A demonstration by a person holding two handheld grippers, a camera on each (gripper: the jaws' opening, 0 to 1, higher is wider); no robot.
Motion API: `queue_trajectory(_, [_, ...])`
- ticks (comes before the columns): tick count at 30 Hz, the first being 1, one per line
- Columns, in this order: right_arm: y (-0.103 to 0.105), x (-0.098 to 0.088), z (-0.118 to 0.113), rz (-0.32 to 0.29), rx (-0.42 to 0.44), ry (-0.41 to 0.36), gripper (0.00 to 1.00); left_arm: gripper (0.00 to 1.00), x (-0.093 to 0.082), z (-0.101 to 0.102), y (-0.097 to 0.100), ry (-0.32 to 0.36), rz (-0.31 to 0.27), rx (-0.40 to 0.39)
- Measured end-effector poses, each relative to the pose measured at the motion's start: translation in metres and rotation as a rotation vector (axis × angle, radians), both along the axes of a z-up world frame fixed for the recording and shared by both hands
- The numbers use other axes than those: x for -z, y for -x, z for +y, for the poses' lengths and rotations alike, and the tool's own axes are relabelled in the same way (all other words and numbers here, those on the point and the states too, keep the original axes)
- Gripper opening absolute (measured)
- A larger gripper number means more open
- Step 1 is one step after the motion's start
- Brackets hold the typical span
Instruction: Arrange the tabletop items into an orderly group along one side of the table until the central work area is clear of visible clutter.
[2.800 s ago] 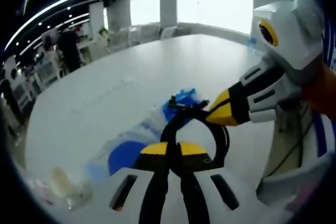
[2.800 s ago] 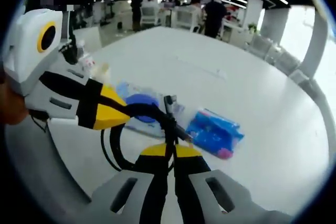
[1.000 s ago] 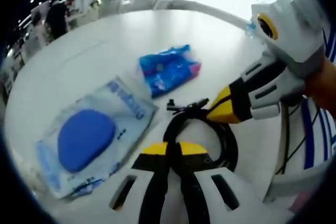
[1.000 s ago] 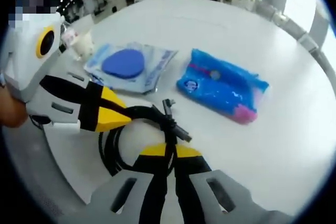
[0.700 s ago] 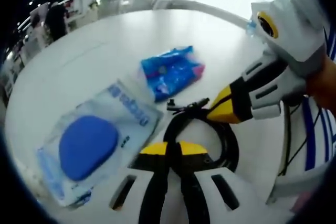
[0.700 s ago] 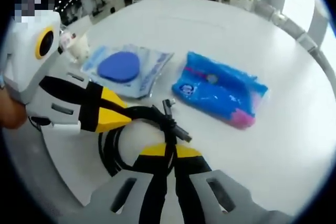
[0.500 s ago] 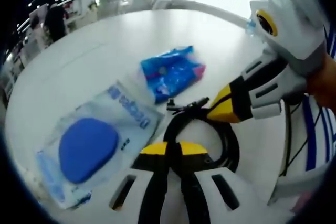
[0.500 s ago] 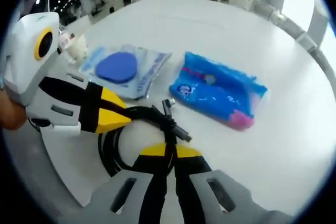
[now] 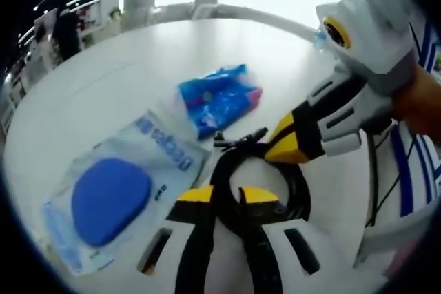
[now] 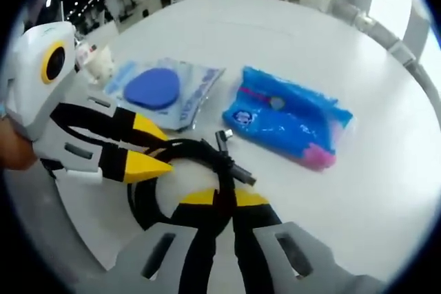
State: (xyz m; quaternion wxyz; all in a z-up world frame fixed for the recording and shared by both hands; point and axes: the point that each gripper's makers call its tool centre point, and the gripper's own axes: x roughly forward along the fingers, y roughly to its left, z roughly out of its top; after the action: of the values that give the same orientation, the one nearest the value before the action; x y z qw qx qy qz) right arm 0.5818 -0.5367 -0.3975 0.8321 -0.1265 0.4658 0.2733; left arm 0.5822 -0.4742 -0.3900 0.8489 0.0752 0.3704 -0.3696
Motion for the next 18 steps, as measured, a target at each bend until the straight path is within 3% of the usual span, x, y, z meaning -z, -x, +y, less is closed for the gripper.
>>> queue_trajectory(6, [0.000, -0.001, 0.001, -0.004, 0.005, -0.005, 0.12, 0.20, -0.001, -0.001, 0.003, 0.011, -0.002, 0.009])
queue_trajectory(8, [0.001, 0.000, 0.000, 0.000, 0.004, -0.001, 0.12, 0.28, 0.006, 0.003, 0.005, -0.014, 0.022, -0.001])
queue_trajectory(9, [0.001, 0.000, 0.000, 0.000, 0.002, 0.001, 0.11, 0.28, 0.012, 0.009, 0.012, -0.030, 0.064, -0.010])
queue_trajectory(11, [0.002, 0.000, -0.001, 0.001, 0.001, 0.002, 0.10, 0.28, 0.007, 0.003, 0.003, 0.013, 0.006, -0.009])
queue_trajectory(18, [0.004, 0.001, 0.000, 0.014, -0.006, 0.001, 0.06, 0.27, 0.008, 0.003, 0.008, 0.005, 0.024, -0.003])
